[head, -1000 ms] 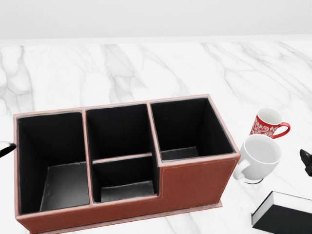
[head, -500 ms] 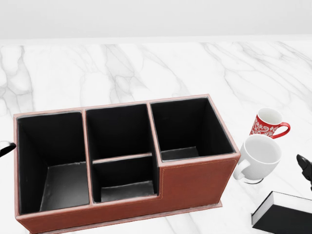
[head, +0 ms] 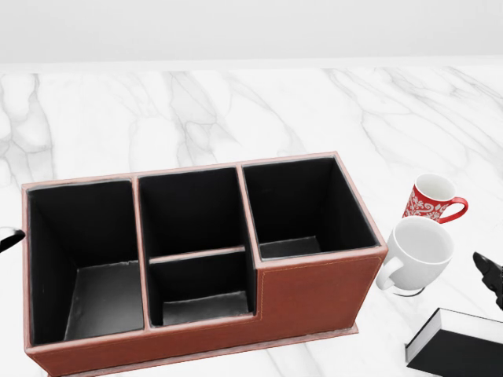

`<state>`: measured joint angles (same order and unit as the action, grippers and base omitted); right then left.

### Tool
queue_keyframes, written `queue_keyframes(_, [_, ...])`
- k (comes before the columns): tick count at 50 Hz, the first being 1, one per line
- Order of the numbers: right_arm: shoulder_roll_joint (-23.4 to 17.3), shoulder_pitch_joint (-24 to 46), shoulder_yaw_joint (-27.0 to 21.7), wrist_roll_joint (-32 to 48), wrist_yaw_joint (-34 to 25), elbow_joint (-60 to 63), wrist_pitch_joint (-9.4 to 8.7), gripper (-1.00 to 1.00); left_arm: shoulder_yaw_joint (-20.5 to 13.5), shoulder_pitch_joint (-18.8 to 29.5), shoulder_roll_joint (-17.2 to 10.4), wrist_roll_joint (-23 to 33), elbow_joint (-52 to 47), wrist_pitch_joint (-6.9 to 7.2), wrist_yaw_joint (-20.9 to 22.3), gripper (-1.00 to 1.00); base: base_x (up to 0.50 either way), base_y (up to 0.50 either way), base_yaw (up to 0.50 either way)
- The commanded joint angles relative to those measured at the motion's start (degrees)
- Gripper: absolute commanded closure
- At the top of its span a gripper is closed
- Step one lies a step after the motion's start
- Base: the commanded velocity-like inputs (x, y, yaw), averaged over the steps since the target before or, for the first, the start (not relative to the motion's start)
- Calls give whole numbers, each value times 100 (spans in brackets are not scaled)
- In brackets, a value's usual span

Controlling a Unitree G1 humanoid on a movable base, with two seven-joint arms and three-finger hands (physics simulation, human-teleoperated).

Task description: Pick up the book and place it in the right compartment of the caddy.

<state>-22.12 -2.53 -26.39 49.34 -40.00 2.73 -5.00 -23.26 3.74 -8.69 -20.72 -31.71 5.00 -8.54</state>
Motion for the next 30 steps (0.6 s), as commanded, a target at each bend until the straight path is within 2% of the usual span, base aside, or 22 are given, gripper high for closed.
queue_keyframes(1, [-40,61,109,-13,0,-254,0,-100,-7,-16,4,-7,-40,0,2,-100,0,0,0])
queue_keyframes(30, [-129,85,315,-168,0,-896,0,-100,5,12,0,3,-38,0,-21,-100,0,0,0])
